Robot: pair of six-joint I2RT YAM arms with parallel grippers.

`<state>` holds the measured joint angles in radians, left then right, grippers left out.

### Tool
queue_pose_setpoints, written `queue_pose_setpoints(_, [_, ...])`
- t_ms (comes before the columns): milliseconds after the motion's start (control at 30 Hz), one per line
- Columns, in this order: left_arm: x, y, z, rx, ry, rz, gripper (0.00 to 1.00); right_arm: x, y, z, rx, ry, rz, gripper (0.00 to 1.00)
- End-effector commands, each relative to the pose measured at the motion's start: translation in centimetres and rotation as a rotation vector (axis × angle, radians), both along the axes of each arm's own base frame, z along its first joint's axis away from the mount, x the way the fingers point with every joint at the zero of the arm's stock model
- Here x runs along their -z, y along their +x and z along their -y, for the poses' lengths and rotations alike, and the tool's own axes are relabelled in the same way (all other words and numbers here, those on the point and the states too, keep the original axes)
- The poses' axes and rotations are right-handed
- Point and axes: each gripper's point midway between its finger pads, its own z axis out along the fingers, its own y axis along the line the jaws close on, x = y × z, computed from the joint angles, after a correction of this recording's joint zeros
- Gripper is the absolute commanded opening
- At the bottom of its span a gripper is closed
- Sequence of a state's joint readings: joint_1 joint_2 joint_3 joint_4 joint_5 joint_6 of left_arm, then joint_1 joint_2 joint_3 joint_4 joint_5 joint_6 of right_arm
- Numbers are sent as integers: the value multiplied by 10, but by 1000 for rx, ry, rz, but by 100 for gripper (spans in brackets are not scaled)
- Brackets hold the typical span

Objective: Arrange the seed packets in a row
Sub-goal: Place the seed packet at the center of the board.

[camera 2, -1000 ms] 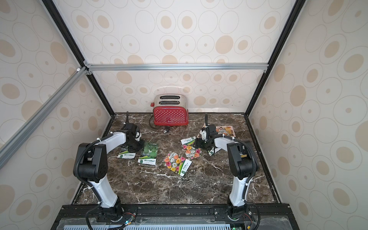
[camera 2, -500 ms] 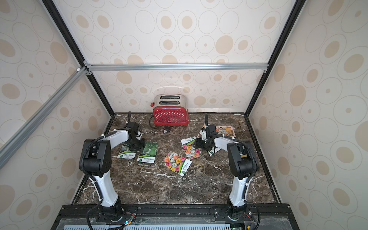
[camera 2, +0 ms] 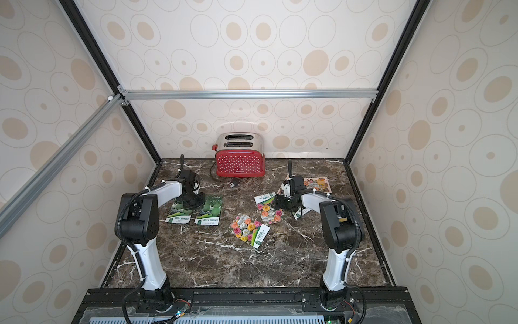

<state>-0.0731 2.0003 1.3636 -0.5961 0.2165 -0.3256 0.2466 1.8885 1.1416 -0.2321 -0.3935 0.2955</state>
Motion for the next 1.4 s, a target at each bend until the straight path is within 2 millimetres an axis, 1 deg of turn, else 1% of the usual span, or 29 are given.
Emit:
queue_pose_setpoints(0, [7, 3, -7, -18, 27, -25, 0, -8, -3, -5, -32, 4, 9, 74])
queue_pose_setpoints(100, [6, 4, -12, -38, 33, -12, 0, -7, -4, -5, -32, 3, 6, 74])
queue_pose_setpoints(233, [7, 0, -15, -26, 42, -23, 0, -6, -5, -6, -35, 5, 3, 73])
queue_pose_setpoints(433, [11, -8, -21, -7, 53, -45, 0, -9, -4, -9, -42, 8, 12, 74])
queue_pose_setpoints(633, [11, -12, -28, -5, 72, -46, 0, -9, -4, -13, -48, 8, 13, 74])
queue_pose_setpoints(767, [11, -12, -31, 0, 78, -46, 0, -10, -4, -14, -49, 8, 16, 74])
queue_pose_setpoints(800, [14, -19, -32, 0, 83, -82, 0, -11, -3, -14, -50, 8, 18, 74])
queue_pose_setpoints(867, [15, -20, -34, -4, 89, -92, 4, -11, -3, -14, -49, 8, 17, 74])
queue_pose_setpoints(967, [16, -21, -32, -2, 82, -89, 7, -11, -3, -14, -50, 7, 17, 74])
queue_pose_setpoints(1067, [13, -21, -33, -7, 84, -76, 23, -11, -3, -14, -52, 10, 17, 74])
queue_pose_setpoints(1100, [13, -22, -33, -9, 86, -75, 27, -12, -3, -15, -54, 10, 18, 74])
queue_pose_setpoints(1233, [12, -21, -33, -12, 86, -74, 30, -11, -2, -15, -56, 12, 17, 74])
queue_pose_setpoints(1367, [8, -20, -36, -21, 101, -64, 31, -11, -2, -16, -60, 12, 17, 74])
